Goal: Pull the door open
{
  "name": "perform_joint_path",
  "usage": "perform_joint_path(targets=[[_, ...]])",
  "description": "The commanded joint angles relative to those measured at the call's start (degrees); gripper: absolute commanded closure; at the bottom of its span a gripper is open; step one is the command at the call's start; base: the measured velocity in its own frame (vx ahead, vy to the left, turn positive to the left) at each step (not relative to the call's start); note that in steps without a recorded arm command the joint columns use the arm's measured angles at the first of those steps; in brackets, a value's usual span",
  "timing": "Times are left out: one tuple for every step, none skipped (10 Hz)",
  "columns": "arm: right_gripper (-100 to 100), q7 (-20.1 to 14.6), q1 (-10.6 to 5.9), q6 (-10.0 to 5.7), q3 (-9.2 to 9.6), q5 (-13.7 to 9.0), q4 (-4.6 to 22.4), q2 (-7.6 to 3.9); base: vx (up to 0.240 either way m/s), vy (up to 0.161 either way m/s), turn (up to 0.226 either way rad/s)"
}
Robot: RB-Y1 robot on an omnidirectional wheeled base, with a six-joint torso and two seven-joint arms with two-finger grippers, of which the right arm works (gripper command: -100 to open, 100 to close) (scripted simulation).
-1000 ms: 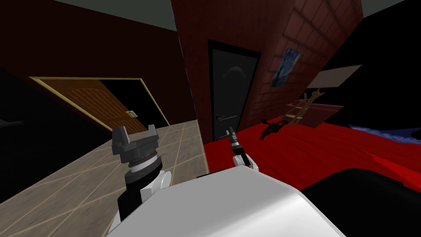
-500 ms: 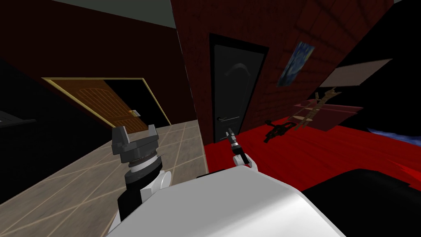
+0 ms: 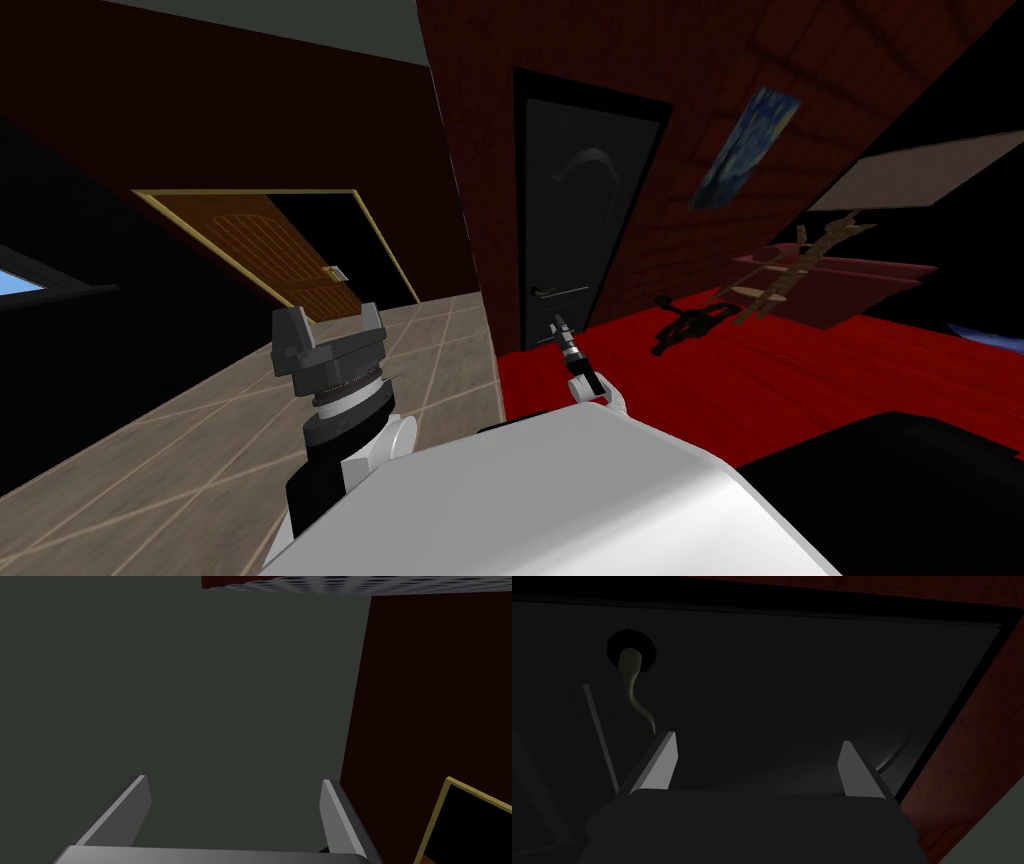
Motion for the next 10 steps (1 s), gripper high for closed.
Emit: perform_joint_path(targets=[[-100,-0.3,-0.55,-0.28,-0.01,-0.2,1.6,-0.45,0.054,-0.038,0.019],[-100,-0.5,-1.21,-0.32,0.07,-0.3,3.2,-0.85,0.051,-0.028,0.034],[-100,-0.7,-1.85,-0.36,0.15,-0.5,4.7,-1.24,0.070,-0.043,0.072],[-100,-0.8,-2.47,-0.40,0.22,-0.7,6.2,-1.62,0.082,-0.054,0.072],[-100,-1.0,-3.09,-0.44,0.29,-0.8,7.7,-1.99,0.091,-0.054,0.065],[-100,-1.2,-3.71,-0.48,0.36,-1.0,9.2,-2.37,0.088,-0.047,0.059],[-100,-1.4,-4.33,-0.52,0.44,-1.2,10.7,-2.74,0.101,-0.047,0.067],[-100,-1.5,-4.89,-0.55,0.50,-1.3,12.0,-3.08,0.097,-0.048,0.065],[-100,-1.7,-5.45,-0.59,0.57,-1.5,13.4,-3.41,0.083,-0.056,0.040],[-100,-1.8,-6.01,-0.63,0.64,-1.6,14.7,-3.75,0.079,-0.058,0.053]])
